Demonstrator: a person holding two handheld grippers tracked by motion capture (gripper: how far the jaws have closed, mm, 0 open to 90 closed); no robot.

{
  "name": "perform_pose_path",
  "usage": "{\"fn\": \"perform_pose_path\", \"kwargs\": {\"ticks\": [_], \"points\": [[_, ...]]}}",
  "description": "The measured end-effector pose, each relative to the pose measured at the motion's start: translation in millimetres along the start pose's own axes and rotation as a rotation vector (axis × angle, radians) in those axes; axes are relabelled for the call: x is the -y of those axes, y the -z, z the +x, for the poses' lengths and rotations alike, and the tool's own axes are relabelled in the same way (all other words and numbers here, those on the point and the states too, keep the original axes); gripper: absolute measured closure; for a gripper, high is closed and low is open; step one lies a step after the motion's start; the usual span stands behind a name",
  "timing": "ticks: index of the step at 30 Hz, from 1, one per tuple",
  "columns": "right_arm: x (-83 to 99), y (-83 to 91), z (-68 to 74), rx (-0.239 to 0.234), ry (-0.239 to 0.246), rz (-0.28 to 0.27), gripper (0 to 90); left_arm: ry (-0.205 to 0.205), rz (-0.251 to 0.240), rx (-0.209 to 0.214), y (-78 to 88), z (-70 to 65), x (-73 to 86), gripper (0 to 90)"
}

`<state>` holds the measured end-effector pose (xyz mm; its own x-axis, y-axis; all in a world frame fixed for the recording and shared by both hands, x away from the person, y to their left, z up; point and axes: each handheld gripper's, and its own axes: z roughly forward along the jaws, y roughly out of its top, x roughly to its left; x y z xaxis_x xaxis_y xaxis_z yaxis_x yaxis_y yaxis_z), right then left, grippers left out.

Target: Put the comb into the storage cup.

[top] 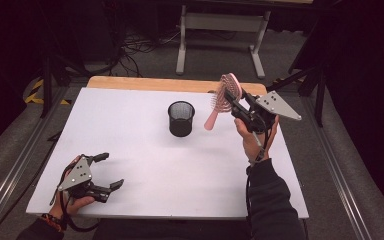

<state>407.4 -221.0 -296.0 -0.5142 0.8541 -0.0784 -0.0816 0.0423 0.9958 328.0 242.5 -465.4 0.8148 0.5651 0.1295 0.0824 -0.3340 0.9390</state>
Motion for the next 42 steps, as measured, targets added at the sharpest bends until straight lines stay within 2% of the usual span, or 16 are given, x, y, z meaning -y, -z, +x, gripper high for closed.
{"fn": "perform_pose_path", "kwargs": {"ticks": [2, 6, 16, 27, 34, 42], "points": [[-4.3, -3.1, -1.2, 0.019, -0.010, -0.020, 64.9, 0.003, -0.003, 0.000, 0.6, 0.6, -0.2, 4.5], [-8.8, -14.0, 0.4, 0.026, -0.027, -0.033, 64.9, 0.003, -0.004, 0.000, 0.9, 0.6, -0.2, 4.5], [-13.0, -38.1, 6.0, 0.022, -0.027, -0.033, 64.9, 0.000, -0.008, 0.005, 0.7, -0.4, -0.4, 4.9], [-10.5, -55.6, 7.5, 0.031, -0.037, -0.033, 64.9, 0.000, -0.005, 0.011, 1.2, 0.1, -0.3, 5.3], [-6.0, -70.3, 15.4, -0.002, -0.021, -0.036, 64.9, -0.004, -0.006, 0.006, 1.6, 1.2, -0.9, 4.9], [2.7, -82.3, 15.1, -0.002, -0.053, -0.027, 64.9, -0.006, -0.005, 0.005, 2.4, 0.8, -1.4, 5.4]]}}
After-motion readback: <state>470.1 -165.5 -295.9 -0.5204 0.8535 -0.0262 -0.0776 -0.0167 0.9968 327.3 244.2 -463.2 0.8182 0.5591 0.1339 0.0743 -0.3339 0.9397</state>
